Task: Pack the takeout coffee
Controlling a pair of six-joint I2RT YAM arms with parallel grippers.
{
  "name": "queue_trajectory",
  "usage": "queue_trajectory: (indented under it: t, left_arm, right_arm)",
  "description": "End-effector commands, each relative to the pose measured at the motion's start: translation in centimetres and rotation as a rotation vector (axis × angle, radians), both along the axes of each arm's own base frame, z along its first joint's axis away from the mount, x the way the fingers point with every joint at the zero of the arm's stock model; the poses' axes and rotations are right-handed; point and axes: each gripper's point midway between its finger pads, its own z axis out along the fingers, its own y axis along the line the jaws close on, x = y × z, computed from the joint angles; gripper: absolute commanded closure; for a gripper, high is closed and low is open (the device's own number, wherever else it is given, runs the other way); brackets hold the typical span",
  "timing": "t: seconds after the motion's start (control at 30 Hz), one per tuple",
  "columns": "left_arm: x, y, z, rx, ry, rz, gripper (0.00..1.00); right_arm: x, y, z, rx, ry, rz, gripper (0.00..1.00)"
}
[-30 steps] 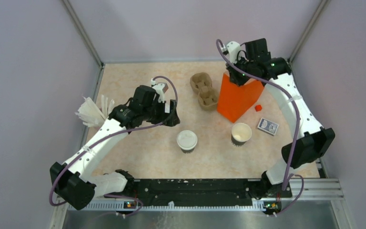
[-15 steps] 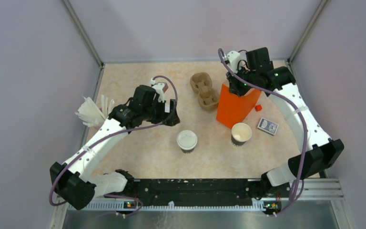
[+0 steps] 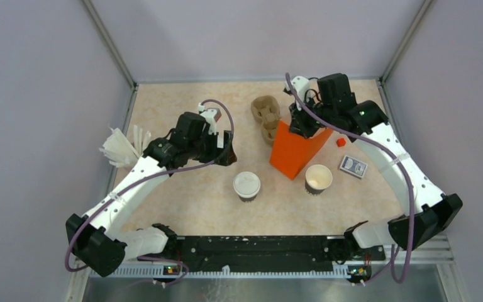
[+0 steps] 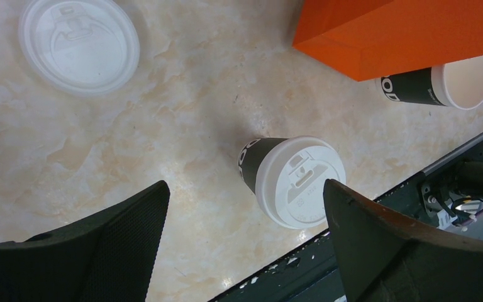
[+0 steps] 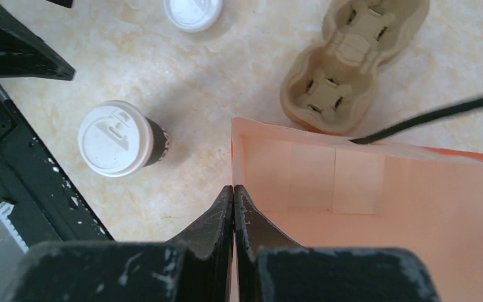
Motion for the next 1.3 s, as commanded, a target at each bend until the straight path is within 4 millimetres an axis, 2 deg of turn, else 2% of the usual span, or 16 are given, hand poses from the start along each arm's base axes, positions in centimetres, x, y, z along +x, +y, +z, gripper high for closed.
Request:
queue_trajectory:
  t: [0.0, 0.27, 0.4, 0.43, 0.5, 0.6, 0.67, 0.77, 0.83, 0.9, 1.0, 1.1, 1.17, 1.27]
  left_arm:
    - [0.7, -0.7, 1.0, -0.030, -0.031, -0.003, 0.04]
    - [1.8, -0.7, 1.1, -0.020, -0.035, 0.033, 0.05]
    - [2.6, -0.8, 0.9, -0.013, -0.032, 0.049, 0.05]
    - [2.9, -0.8, 0.8, -0.008, -0.026, 0.064, 0.05]
    - [3.6, -0.8, 0.7, -0.006, -0.017, 0.100, 0.06]
    - [4.0, -1.1, 0.4, -0.023, -0.011, 0.118, 0.06]
    - [4.2, -1.2, 0.2, -0.026, -0.005, 0.119, 0.06]
    - [4.8, -1.2, -0.2, -0.014, -0.014, 0.134, 0.07]
    - [6.2, -1.3, 0.0, -0.015, -0.039, 0.162, 0.08]
    - [8.1, -1.8, 0.2, -0.021, -0.044, 0.207, 0.14]
    - [10.7, -3.9, 0.7, -0.056, -0.012, 0.218, 0.25]
    - [12.5, -6.3, 0.3, -0.116, 0.029, 0.202, 0.28]
    - [13.9, -7.3, 0.2, -0.144, 0.039, 0.223, 0.29]
    - [14.8, -7.7, 0.0, -0.161, 0.063, 0.228, 0.29]
  right_arm:
    - [-1.3, 2.9, 2.2, 0.088, -0.050, 0.063, 1.00]
    - [-4.9, 3.4, -0.5, 0.037, 0.066, 0.142, 1.00]
    - [-5.7, 2.7, -0.2, 0.019, 0.062, 0.144, 1.00]
    - [-5.8, 2.6, 0.1, 0.021, 0.052, 0.146, 0.98]
    - [-5.6, 2.7, 1.1, 0.043, 0.030, 0.139, 0.81]
    - [-5.1, 3.9, 4.1, 0.145, 0.011, 0.112, 0.59]
    - [-4.9, 5.1, 6.5, 0.247, -0.008, 0.102, 0.52]
    - [-3.7, 6.6, 9.7, 0.392, -0.035, 0.053, 0.53]
    - [-2.5, 6.9, 11.0, 0.451, -0.067, -0.004, 0.55]
    - [-0.7, 6.2, 11.9, 0.505, -0.099, -0.137, 0.56]
    - [1.0, 4.2, 13.1, 0.605, -0.104, -0.366, 0.56]
    - [1.6, 2.7, 14.3, 0.616, -0.143, -0.461, 0.58]
    - [2.4, 1.6, 14.6, 0.598, -0.170, -0.529, 0.58]
    - [4.2, 1.8, 15.0, 0.517, -0.211, -0.535, 0.58]
